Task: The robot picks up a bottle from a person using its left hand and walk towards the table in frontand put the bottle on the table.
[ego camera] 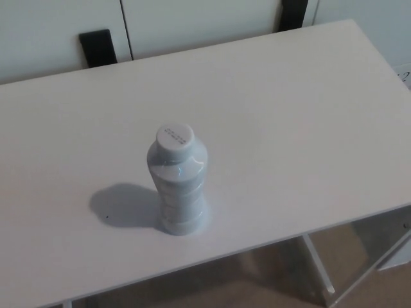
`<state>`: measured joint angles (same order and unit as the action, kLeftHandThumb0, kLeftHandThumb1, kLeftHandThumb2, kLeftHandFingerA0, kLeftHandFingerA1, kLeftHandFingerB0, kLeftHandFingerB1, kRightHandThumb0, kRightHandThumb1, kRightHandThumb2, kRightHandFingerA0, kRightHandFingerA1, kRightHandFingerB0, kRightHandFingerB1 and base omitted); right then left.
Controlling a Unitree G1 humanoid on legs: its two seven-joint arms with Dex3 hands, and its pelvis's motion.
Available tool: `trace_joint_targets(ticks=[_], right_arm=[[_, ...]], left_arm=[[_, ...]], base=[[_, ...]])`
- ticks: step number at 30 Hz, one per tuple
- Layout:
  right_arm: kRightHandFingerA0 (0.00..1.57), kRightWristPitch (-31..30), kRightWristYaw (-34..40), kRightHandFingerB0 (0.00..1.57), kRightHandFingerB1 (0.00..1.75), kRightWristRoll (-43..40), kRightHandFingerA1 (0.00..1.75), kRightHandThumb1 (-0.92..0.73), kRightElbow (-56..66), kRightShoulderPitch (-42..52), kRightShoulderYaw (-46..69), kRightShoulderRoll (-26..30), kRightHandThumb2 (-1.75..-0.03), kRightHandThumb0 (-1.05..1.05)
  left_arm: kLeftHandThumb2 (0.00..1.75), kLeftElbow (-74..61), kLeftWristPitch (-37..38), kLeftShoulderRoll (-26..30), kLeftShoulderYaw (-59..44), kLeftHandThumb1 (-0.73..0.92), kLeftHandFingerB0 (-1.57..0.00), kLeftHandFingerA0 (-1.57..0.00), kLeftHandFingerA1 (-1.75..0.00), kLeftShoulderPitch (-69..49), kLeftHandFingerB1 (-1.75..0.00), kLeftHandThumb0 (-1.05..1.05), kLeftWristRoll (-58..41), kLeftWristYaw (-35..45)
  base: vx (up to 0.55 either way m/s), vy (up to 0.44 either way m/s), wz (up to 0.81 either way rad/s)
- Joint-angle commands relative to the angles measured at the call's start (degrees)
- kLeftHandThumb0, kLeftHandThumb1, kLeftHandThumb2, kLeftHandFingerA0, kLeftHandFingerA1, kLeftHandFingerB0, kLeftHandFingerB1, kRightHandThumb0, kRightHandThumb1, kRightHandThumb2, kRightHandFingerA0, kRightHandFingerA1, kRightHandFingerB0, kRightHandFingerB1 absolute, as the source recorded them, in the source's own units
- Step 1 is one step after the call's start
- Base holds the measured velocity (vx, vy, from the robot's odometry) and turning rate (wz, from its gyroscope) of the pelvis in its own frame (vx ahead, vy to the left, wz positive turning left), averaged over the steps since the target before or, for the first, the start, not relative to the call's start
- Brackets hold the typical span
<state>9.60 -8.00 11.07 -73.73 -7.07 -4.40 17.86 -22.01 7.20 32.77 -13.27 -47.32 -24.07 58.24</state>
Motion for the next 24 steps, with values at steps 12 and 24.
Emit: trace_joint_targets(ticks=[12,24], right_arm=[[0.5,-0.33,-0.93,0.45,0.37,1.32,0.4,-0.73,-0.34,2.67,-1.21,1.83,-0.62,-0.43],[0.51,-0.91,-0.26,0.43,0.36,1.82,0.4,-0.71,-0.39,1.95,-2.25,2.27,-0.61,-0.43]], left_arm=[[0.59,23.97,10.67,3.56,8.67,0.65,-0.63,-0.73,-0.54,4.6,-0.46,-0.46,28.01,-12.44],[0.61,48.09,2.57,-3.29,14.85,0.69,-0.66,-0.82,-0.53,25.73,-0.46,-0.51,33.83,-31.33]], base=[[0.0,0.0,0.0],[0.0,0.0,0.0]])
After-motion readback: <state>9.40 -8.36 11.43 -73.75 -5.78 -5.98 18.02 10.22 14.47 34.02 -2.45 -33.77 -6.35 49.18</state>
